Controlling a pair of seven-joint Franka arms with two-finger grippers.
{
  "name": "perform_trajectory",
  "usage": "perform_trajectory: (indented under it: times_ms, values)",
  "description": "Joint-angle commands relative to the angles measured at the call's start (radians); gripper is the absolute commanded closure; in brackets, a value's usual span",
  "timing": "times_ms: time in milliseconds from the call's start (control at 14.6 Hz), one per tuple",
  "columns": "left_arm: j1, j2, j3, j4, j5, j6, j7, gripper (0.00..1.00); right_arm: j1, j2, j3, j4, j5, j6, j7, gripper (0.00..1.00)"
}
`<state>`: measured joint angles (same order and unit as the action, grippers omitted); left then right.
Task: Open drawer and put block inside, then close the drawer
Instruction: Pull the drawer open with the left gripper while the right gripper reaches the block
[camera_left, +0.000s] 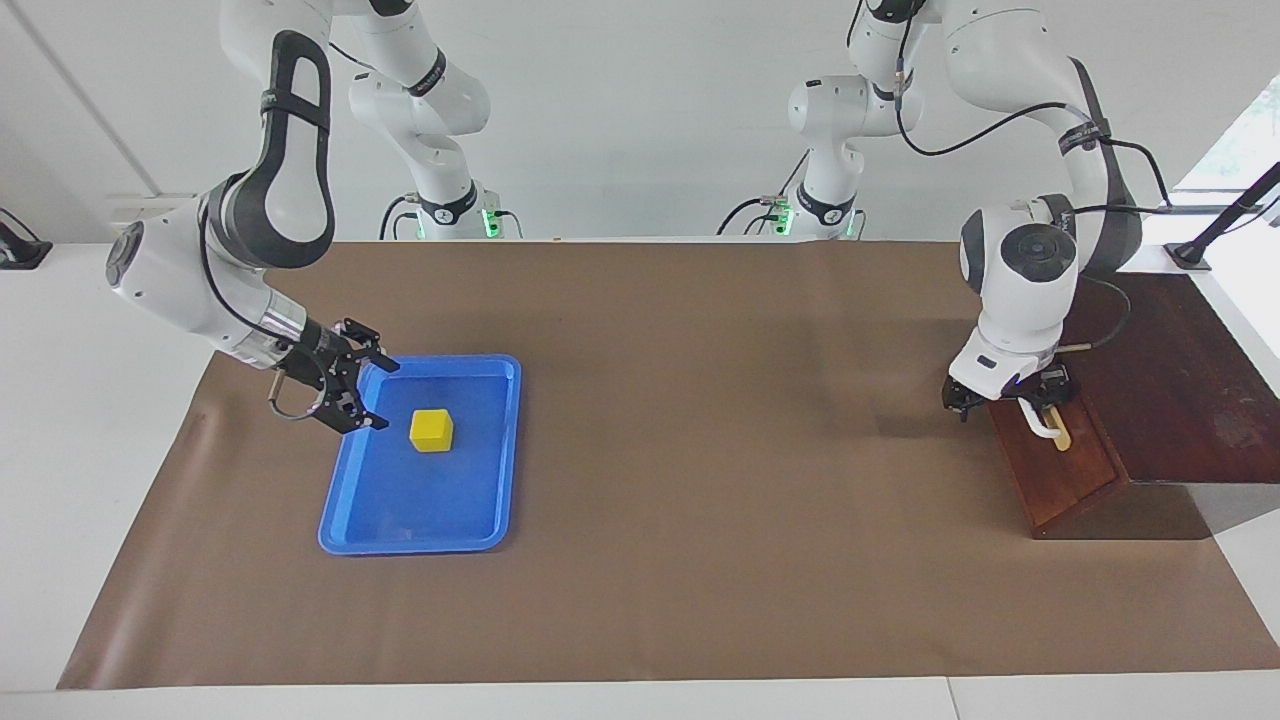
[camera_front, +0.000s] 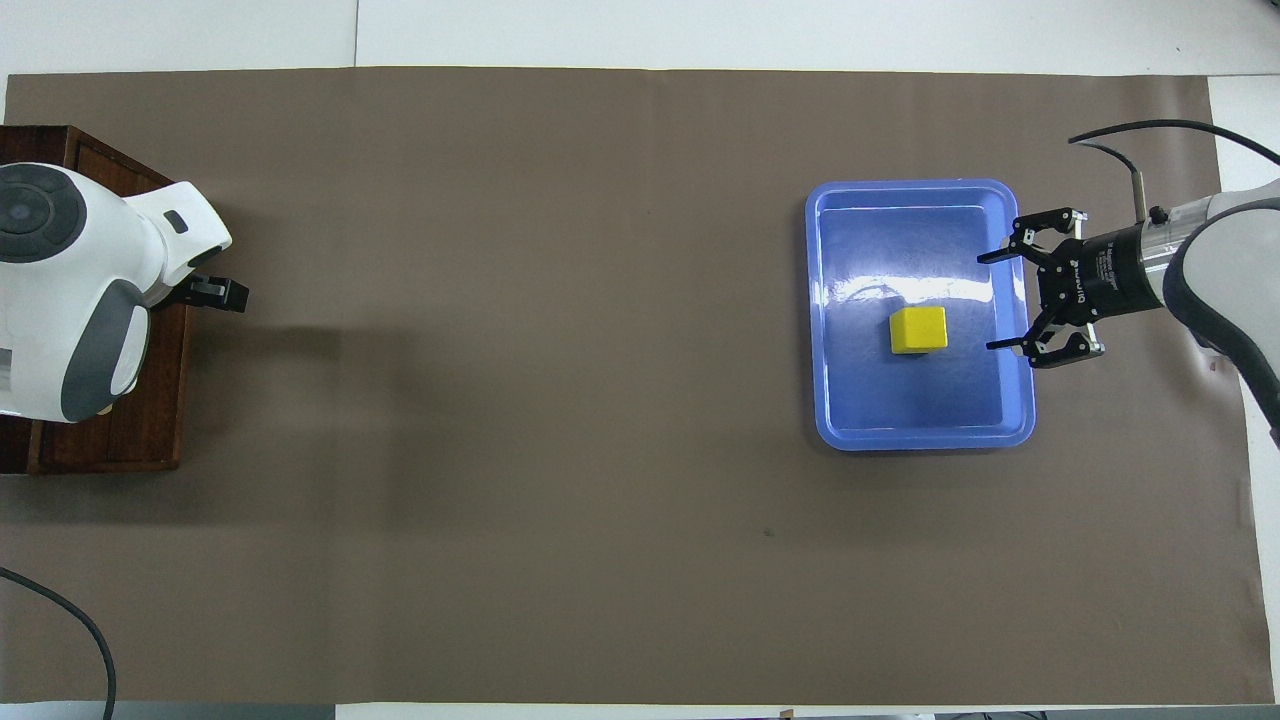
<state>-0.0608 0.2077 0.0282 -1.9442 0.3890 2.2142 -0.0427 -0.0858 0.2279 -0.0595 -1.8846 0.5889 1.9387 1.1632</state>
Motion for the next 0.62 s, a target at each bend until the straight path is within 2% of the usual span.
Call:
perform_trajectory:
  times_ms: [0,549]
  values:
    - [-0.04,0.01,-0.019,-0.013,0.013,0.039,-0.132,0.0,-0.017,0.053,0.004,-0.002,0.051,0.019,-0.043,0.0]
    - [-0.051,0.05,-0.169,0.071,-0.088,-0.031,-0.351,0.0,-0.032,0.099,0.004,-0.014,0.095,0.051,-0.106,0.0]
